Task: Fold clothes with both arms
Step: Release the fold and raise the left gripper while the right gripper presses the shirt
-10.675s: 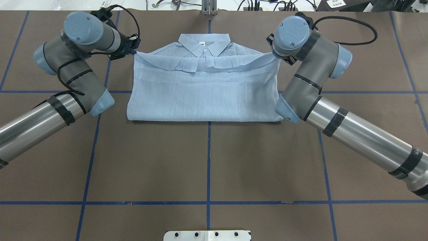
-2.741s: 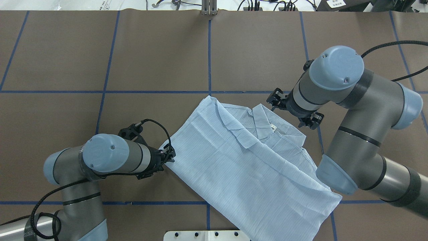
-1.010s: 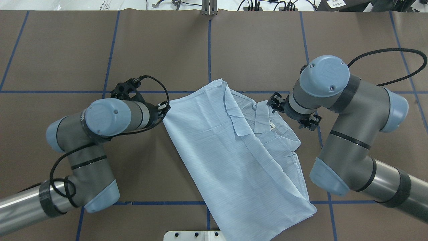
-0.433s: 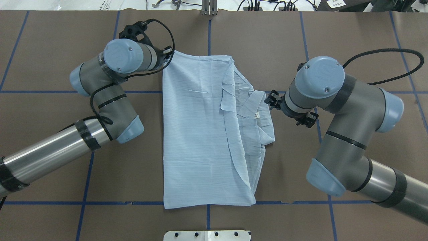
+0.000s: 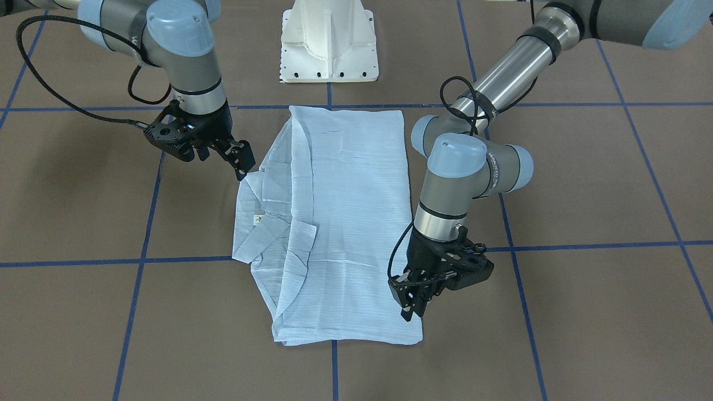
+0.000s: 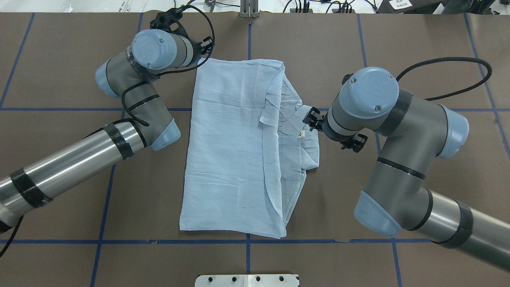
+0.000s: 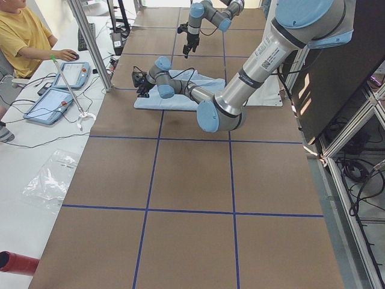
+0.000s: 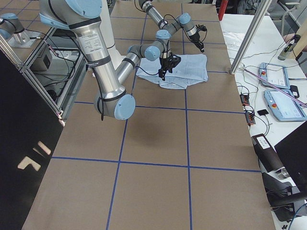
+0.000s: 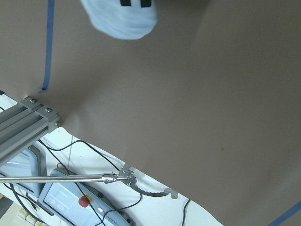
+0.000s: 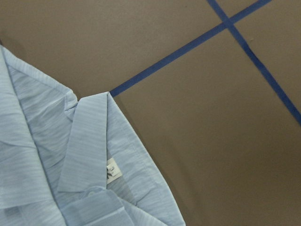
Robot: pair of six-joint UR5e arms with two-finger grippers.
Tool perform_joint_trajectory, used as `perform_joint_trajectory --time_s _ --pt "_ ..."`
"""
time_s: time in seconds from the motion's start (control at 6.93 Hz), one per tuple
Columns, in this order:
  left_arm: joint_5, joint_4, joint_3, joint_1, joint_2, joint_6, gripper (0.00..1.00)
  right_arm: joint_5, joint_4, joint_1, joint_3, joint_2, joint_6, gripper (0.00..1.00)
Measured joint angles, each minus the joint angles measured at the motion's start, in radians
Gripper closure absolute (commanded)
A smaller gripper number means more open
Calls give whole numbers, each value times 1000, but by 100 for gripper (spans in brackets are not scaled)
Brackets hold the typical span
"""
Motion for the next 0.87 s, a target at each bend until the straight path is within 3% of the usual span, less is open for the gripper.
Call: perform_joint_trajectory --time_s 0.43,0.87 --pt "-160 4 -298 -30 221 17 41 -148 -1 -138 -107 122 -3 0" --pt "-266 4 -434 -92 363 97 41 -261 -7 -290 -140 165 -207 0"
